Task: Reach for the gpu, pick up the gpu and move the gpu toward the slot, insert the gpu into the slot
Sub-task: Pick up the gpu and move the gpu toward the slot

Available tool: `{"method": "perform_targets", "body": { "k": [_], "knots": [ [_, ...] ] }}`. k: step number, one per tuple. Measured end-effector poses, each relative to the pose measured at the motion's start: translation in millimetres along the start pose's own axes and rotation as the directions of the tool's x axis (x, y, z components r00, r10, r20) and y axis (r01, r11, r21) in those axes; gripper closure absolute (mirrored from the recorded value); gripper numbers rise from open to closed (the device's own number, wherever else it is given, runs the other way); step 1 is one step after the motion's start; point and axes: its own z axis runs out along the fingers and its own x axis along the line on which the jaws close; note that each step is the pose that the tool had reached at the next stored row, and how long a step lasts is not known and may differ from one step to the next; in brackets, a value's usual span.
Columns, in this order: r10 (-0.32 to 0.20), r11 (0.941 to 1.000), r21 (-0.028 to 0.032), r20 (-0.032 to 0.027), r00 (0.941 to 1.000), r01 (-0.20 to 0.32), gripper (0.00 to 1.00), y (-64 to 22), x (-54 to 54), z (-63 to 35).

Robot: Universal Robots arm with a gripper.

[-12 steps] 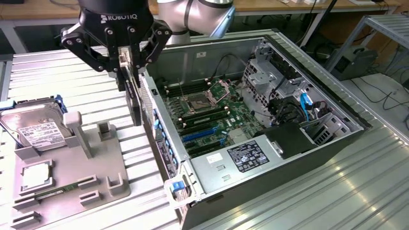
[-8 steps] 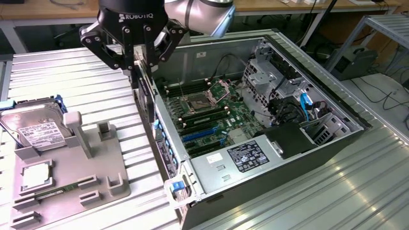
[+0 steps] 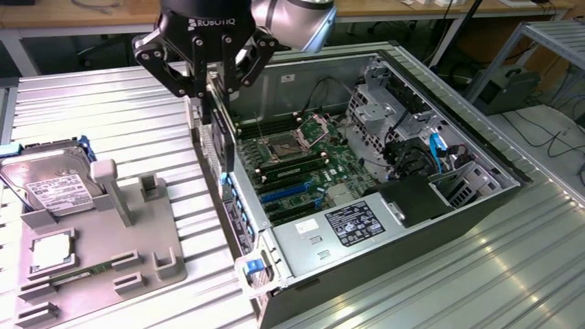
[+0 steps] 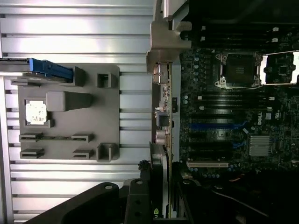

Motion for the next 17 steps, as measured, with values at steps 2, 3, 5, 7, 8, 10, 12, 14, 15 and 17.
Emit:
{"method": "perform_targets", "body": {
  "k": [2,3,5,7,8,10,12,14,15,17],
  "knots": [
    [0.0,1.0,0.0,0.0,1.0,0.0,0.73,0.0,-5.3,0.1],
    [0.0,1.0,0.0,0.0,1.0,0.0,0.73,0.0,-6.8,0.1],
    [0.0,1.0,0.0,0.0,1.0,0.0,0.73,0.0,-10.1,0.1],
    [0.0,1.0,0.0,0.0,1.0,0.0,0.73,-0.1,-13.8,0.1],
    [0.0,1.0,0.0,0.0,1.0,0.0,0.73,-0.1,-15.6,0.2],
    [0.0,1.0,0.0001,0.0,1.0,0.0,0.73,-0.1,-19.5,0.2],
    [0.0,1.0,0.0,0.0,1.0,0.0,0.73,-0.2,-22.9,0.2],
    [0.0,1.0,0.0001,-0.0001,1.0,0.0,0.73,-0.2,-26.3,0.2],
    [0.0,1.0,0.0001,-0.0001,1.0,0.0,0.73,-0.2,-27.9,0.2],
    [0.0,1.0,0.0,0.0,1.0,0.0,0.73,-0.2,-31.4,0.3]
  ]
}}
